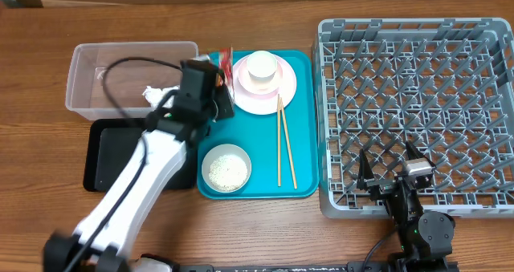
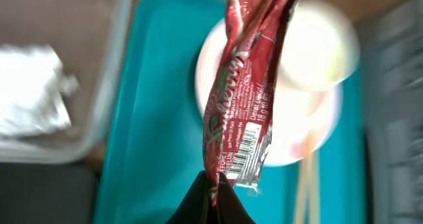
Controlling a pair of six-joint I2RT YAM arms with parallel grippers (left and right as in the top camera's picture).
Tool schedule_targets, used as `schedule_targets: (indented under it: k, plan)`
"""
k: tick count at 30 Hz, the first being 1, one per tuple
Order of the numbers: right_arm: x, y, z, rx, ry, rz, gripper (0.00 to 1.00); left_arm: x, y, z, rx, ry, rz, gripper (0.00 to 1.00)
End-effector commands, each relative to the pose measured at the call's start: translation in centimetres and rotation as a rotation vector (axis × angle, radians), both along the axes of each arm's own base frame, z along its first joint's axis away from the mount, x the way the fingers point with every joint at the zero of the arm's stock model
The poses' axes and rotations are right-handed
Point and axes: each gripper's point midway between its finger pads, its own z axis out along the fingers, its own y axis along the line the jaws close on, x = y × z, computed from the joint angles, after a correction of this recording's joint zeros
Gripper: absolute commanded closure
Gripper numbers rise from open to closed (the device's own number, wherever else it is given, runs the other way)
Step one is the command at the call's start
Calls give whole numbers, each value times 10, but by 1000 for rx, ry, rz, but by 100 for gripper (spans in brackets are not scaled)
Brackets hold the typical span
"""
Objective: Sort waste into correct bins and load items into the dishwasher
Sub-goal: 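Carry the red wrapper into the clear bin and open the gripper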
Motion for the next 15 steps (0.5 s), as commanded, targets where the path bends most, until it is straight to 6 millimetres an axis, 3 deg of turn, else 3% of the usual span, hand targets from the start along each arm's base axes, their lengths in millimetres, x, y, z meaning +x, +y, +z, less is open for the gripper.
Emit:
schedule_targets:
  k: [1, 5, 9, 15]
  plan:
    - [0, -1, -1, 0, -5, -6, 0, 2, 25, 36, 39, -97, 74, 96]
    - [0, -1, -1, 0, -5, -6, 0, -1, 63, 33, 133, -81, 195, 96]
    - [0, -1, -1, 0, -5, -6, 0, -4, 97, 7, 188, 6, 279, 96]
    - [0, -1, -1, 0, -5, -6, 0, 8, 134, -31, 207, 89, 370, 92]
